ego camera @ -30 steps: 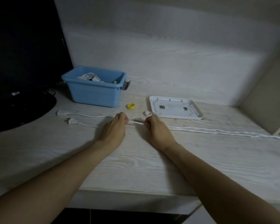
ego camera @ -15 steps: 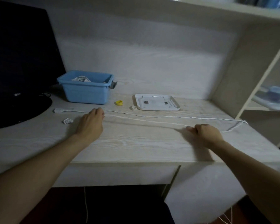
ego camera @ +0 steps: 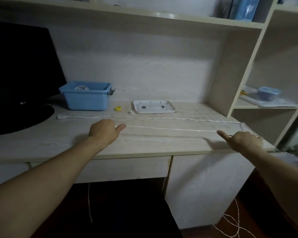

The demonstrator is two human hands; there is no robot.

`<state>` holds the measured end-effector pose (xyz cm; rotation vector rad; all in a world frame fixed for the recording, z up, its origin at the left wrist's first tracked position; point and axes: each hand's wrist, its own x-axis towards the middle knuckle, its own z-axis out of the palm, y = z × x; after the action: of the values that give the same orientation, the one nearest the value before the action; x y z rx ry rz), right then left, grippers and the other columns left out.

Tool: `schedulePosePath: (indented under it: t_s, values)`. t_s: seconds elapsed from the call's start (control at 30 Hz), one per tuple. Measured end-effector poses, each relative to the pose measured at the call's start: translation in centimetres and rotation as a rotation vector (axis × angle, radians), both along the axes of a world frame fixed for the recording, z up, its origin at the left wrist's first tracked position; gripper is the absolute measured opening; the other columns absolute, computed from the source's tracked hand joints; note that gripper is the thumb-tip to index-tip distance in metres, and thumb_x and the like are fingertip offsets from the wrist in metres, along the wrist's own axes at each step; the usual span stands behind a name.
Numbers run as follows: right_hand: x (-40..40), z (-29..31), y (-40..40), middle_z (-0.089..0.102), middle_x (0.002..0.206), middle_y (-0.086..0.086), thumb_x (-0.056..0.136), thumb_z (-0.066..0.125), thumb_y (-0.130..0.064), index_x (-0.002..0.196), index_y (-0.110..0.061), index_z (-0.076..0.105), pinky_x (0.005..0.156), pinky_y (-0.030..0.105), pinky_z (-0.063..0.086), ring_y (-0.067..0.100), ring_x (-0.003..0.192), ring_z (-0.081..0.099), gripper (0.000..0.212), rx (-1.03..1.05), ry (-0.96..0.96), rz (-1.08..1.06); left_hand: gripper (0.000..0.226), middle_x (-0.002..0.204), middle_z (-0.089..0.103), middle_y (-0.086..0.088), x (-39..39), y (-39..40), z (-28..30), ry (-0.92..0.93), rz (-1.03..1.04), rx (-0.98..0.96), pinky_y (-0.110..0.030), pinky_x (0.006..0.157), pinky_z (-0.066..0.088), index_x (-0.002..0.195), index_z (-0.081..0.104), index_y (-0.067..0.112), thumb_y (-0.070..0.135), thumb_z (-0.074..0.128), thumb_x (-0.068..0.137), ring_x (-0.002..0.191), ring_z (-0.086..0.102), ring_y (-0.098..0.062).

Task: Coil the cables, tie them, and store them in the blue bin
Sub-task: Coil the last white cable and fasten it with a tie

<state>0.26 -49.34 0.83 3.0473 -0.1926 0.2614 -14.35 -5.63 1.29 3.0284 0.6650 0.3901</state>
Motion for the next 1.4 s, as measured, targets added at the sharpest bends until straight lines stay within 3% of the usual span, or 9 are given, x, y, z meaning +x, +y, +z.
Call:
schedulePosePath:
  t_s: [0.17,0.27,0.47,0.7,0.87,1.0,1.2,1.33,1.4]
  values:
    - [0.0,0.3,-3.0,0.066,0.108,0.008,0.063,0.018,-0.101,0.087,-0.016,0.068,0.103,0.044,0.037,0.028,0.11,0.059,0.102,0.004,0.186,0.021,0.058,0.095,0.066,-0.012,-1.4,-1.4,0.1,-0.024,0.045,-0.034,-0.032,0.064,0.039,0.08,0.054,0.011,0.06,0.03,0.1,0.077,0.052,-0.024]
    - [1.0,0.0,-5.7,0.06,0.078,0.002,0.067,0.032,-0.096,0.063,-0.014,0.058,0.092,0.042,0.05,0.025,0.086,0.061,0.085,-0.01,0.267,0.087,0.061,0.095,0.065,-0.014,-2.3,-1.3,-0.2,-0.08,0.09,-0.094,-0.033,0.065,0.039,0.079,0.055,0.009,0.061,0.031,0.099,0.077,0.051,-0.026]
    - [5.4,-2.5,-11.8,0.066,0.119,0.013,0.096,0.037,-0.046,0.125,-0.018,0.06,0.093,0.045,0.053,0.034,0.102,0.062,0.047,0.051,0.118,-0.054,0.061,0.091,0.062,-0.018,-3.2,0.1,-0.4,-0.205,0.17,-0.227,-0.036,0.067,0.042,0.075,0.053,0.006,0.059,0.036,0.098,0.078,0.051,-0.03]
    - [3.6,-0.1,-10.4,0.046,0.144,0.03,0.105,0.023,-0.052,0.132,0.01,0.052,0.108,0.048,0.039,0.045,0.129,0.047,0.074,0.574,0.024,-0.232,0.058,0.089,0.065,-0.019,-2.0,0.4,-1.1,-0.212,0.171,-0.333,-0.034,0.06,0.038,0.078,0.059,0.002,0.054,0.041,0.099,0.076,0.056,-0.031]
    - [5.7,-0.9,-9.7,0.066,0.113,0.024,0.094,0.043,-0.06,0.106,0.008,0.061,0.078,0.04,0.051,0.034,0.08,0.061,0.071,0.928,-0.028,-0.126,0.038,0.118,0.061,-0.022,0.7,-1.2,-1.2,-0.048,0.068,-0.396,-0.036,0.078,0.044,0.115,0.057,-0.001,0.032,0.043,0.102,0.102,0.058,-0.035]
    - [6.5,-0.7,-7.1,0.063,0.119,0.028,0.1,0.047,-0.049,0.102,0.009,0.065,0.081,0.037,0.041,0.032,0.091,0.053,0.061,0.633,0.112,0.005,0.02,0.108,0.06,-0.012,2.8,-2.5,-1.8,0.006,-0.081,-0.389,-0.035,0.074,0.046,0.106,0.054,0.012,0.029,0.048,0.099,0.086,0.056,-0.024]
    - [8.6,-1.0,-7.5,0.057,0.139,0.015,0.098,0.05,-0.051,0.138,-0.016,0.057,0.098,0.034,0.044,0.033,0.123,0.055,0.054,0.198,0.246,-0.051,0.018,0.111,0.057,-0.008,6.2,-4.5,-2.2,0.047,-0.269,-0.418,-0.04,0.086,0.049,0.104,0.06,0.018,0.03,0.048,0.1,0.093,0.057,-0.026]
    - [9.0,-1.3,-10.1,0.052,0.142,0.017,0.095,0.03,-0.059,0.13,-0.014,0.048,0.103,0.039,0.045,0.034,0.118,0.057,0.06,0.12,0.226,-0.124,0.021,0.1,0.067,-0.008,8.1,-5.8,-2.3,-0.067,-0.308,-0.402,-0.045,0.081,0.053,0.096,0.063,0.018,0.025,0.044,0.1,0.088,0.06,-0.029]
    - [7.7,-1.0,-10.5,0.061,0.124,0.023,0.098,0.036,-0.049,0.131,-0.009,0.051,0.082,0.036,0.051,0.034,0.091,0.064,0.054,0.225,0.251,-0.189,0.02,0.098,0.067,-0.008,8.6,-6.8,-2.4,-0.107,-0.315,-0.4,-0.045,0.079,0.053,0.094,0.062,0.018,0.024,0.044,0.1,0.089,0.06,-0.031]
